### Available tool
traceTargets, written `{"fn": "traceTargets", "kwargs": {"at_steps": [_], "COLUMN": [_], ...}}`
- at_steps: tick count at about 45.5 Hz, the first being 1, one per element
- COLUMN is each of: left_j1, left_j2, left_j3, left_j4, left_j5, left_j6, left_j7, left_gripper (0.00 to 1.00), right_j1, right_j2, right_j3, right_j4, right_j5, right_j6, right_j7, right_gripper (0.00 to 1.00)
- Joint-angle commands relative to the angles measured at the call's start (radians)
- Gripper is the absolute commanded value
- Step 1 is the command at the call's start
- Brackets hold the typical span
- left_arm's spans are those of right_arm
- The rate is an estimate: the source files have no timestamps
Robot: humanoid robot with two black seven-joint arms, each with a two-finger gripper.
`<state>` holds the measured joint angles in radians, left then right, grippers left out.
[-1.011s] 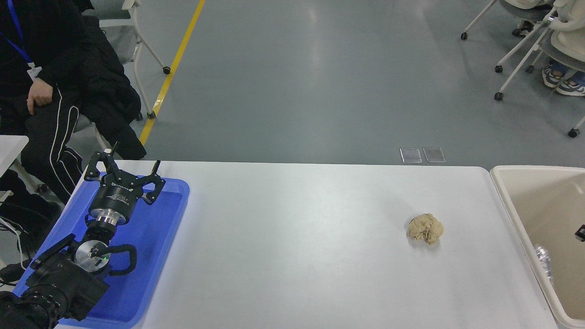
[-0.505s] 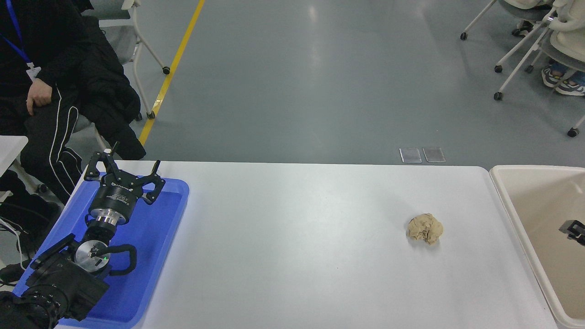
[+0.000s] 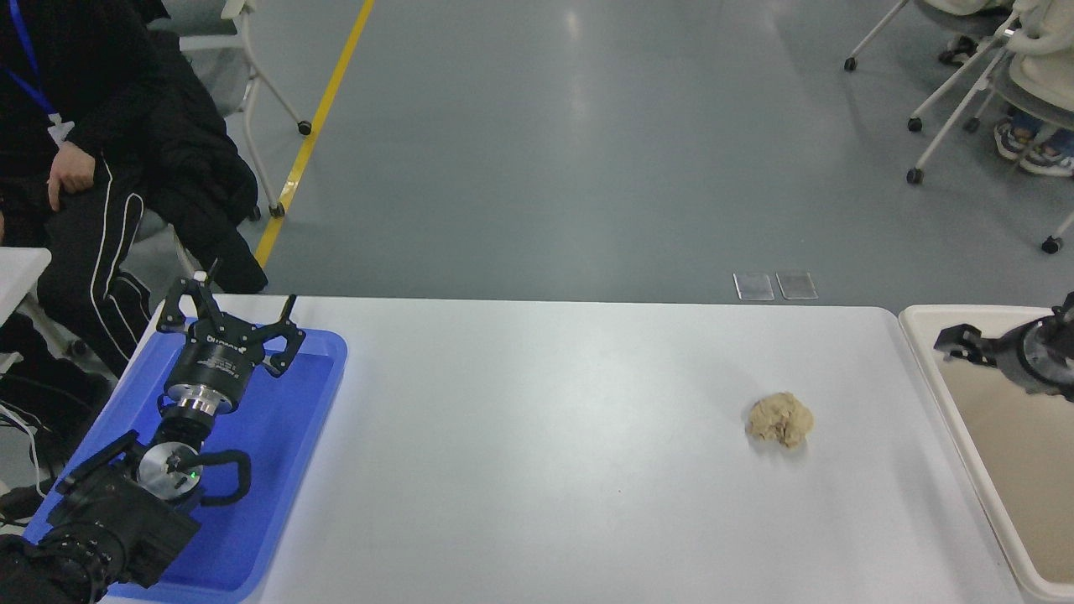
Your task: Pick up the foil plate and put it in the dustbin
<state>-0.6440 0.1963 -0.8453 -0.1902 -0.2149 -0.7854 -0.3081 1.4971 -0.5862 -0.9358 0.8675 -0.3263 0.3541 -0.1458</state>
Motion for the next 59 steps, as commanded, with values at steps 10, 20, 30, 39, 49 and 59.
{"fn": "traceTargets", "kwargs": {"at_steps": [10,20,30,39,49,59], "left_j1": [0.001,0.001,0.001,0.001,0.001,0.001], "left_j2": [0.000,0.000,0.000,0.000,0.000,0.000], "left_j3": [0.000,0.000,0.000,0.000,0.000,0.000], "left_j4": [0.000,0.000,0.000,0.000,0.000,0.000], "left_j5": [0.000,0.000,0.000,0.000,0.000,0.000], "left_j6": [0.000,0.000,0.000,0.000,0.000,0.000], "left_j7": [0.000,0.000,0.000,0.000,0.000,-0.002], "left_gripper": [1.00,1.00,1.00,1.00,1.00,1.00], "right_j1": [0.650,0.873,1.015,1.078,1.062,1.034], "right_j2": [0.052,0.054,0.052,0.051,0.052,0.054], "right_j3": [-0.184,-0.207,-0.195,-0.193,-0.196,-0.213], "right_j4": [0.691,0.751,0.754,0.766,0.789,0.795], "right_j5": [0.004,0.000,0.004,0.006,0.007,0.021], "right_j6": [0.009,0.236,0.387,0.431,0.431,0.431], "right_j7": [-0.009,-0.011,-0.012,-0.015,-0.017,-0.087], "right_gripper": [1.00,1.00,1.00,1.00,1.00,1.00]}}
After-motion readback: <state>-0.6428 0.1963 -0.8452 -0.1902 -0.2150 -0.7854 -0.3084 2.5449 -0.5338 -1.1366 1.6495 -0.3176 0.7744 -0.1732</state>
